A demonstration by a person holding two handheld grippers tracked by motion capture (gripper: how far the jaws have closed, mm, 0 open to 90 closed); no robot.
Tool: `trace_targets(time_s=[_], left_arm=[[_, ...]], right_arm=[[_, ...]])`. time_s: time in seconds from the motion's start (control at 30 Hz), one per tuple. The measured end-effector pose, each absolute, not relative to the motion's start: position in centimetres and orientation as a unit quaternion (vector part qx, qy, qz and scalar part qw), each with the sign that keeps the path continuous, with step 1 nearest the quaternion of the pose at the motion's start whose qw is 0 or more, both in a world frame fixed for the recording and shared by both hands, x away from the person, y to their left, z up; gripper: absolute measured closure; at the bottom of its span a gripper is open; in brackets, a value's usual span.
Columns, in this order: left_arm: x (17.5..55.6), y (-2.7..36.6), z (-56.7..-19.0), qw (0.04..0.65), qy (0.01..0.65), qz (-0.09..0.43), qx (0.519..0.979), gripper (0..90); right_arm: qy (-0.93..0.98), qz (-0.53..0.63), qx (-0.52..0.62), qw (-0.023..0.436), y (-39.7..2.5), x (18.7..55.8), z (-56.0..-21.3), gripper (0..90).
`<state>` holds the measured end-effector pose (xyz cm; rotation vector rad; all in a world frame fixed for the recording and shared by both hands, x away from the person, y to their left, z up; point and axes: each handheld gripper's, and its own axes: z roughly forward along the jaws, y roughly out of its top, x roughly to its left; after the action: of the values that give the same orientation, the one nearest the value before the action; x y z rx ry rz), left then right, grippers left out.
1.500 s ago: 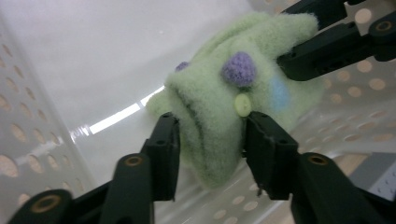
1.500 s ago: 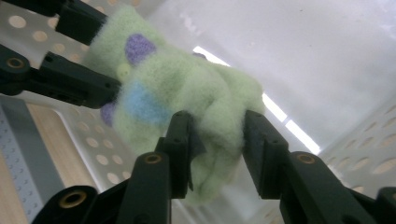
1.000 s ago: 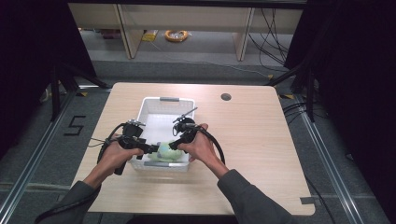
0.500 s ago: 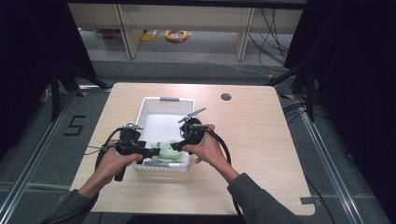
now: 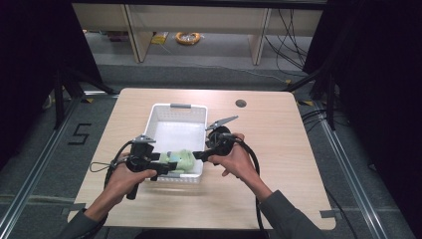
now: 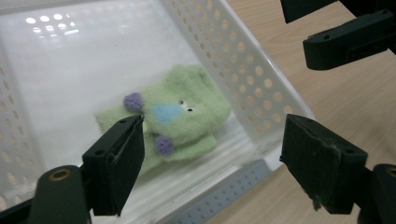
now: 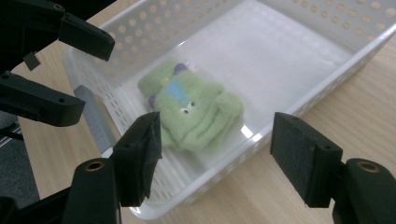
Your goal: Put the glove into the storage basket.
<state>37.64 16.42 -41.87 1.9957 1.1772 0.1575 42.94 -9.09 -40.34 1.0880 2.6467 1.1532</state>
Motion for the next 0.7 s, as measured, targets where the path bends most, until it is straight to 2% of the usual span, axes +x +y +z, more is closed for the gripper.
trace_targets(time_s=[0.7], left_arm=[[35.1, 13.7, -42.2, 0.417, 0.422, 0.049, 0.803, 21.2]], right_arm=[[0.835, 0.415, 0.36, 0.035, -13.9, 40.5, -40.5, 34.0]])
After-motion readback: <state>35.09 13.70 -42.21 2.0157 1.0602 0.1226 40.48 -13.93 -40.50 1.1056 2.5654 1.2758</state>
